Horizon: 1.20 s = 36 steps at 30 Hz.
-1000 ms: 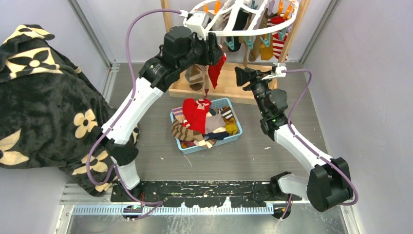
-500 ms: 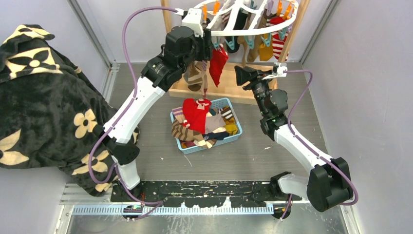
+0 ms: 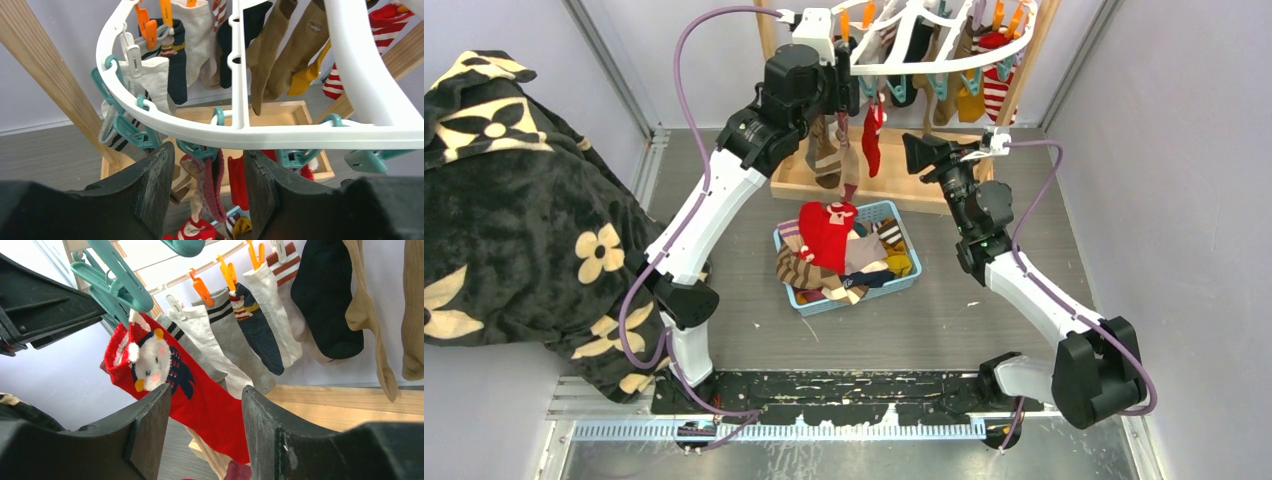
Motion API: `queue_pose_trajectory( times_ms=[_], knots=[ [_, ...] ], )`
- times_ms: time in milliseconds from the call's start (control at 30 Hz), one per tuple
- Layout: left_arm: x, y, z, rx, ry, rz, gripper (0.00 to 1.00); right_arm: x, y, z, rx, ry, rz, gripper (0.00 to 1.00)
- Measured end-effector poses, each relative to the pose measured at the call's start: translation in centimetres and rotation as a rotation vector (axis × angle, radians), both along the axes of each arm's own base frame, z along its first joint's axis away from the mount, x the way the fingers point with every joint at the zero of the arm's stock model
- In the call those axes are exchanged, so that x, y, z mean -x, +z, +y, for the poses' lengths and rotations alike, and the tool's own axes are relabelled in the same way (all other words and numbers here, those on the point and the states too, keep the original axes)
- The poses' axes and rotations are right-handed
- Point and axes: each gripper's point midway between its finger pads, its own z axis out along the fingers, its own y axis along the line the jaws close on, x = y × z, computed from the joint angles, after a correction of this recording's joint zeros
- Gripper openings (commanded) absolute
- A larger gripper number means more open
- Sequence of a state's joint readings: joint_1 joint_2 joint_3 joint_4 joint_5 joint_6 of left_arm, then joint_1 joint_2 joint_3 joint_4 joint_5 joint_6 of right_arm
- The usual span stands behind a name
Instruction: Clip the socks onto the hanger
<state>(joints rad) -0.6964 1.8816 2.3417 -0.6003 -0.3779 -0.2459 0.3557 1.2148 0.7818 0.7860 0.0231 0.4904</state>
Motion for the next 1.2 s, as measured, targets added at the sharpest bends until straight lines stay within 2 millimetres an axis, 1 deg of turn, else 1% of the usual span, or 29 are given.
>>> queue_pose_trajectory(
  times_ms=[233, 433, 533, 667, 767, 867, 1033, 1200],
  knots=[
    [-0.4, -0.3, 0.4, -0.005, 0.014, 0.005, 0.53, -1.2, 1.0, 0.7, -0.006, 0.012, -0.027, 0.62],
    [-0.4, -0.9, 0.4, -0.015, 0.014, 0.016, 0.54, -2.2, 2.9, 2.4, -0.009, 0.089, -0.082, 0.64],
    [-0.4, -1.0, 0.4, -0.018, 0.015, 0.018, 0.54, -2.2, 3.7, 3.2, -0.016, 0.136, -0.112, 0.64],
    [-0.4, -0.9, 0.6, -0.019, 0.015, 0.017, 0.54, -2.4, 4.3, 3.7, -0.025, 0.186, -0.144, 0.64],
    [-0.1, -0.8, 0.9, -0.023, 0.014, 0.015, 0.54, -2.6, 4.5, 3.6, -0.035, 0.210, -0.156, 0.65],
    [0.2, -0.3, 1.0, -0.021, 0.010, 0.005, 0.54, -2.9, 4.9, 2.9, -0.055, 0.218, -0.171, 0.64],
    [0.5, 0.4, 1.3, -0.015, 0.007, -0.009, 0.54, -3.9, 6.0, 1.8, -0.122, 0.249, -0.209, 0.63],
    [0.5, 0.4, 1.3, -0.015, 0.008, -0.009, 0.54, -4.1, 7.1, 2.3, -0.177, 0.339, -0.243, 0.63]
  ],
)
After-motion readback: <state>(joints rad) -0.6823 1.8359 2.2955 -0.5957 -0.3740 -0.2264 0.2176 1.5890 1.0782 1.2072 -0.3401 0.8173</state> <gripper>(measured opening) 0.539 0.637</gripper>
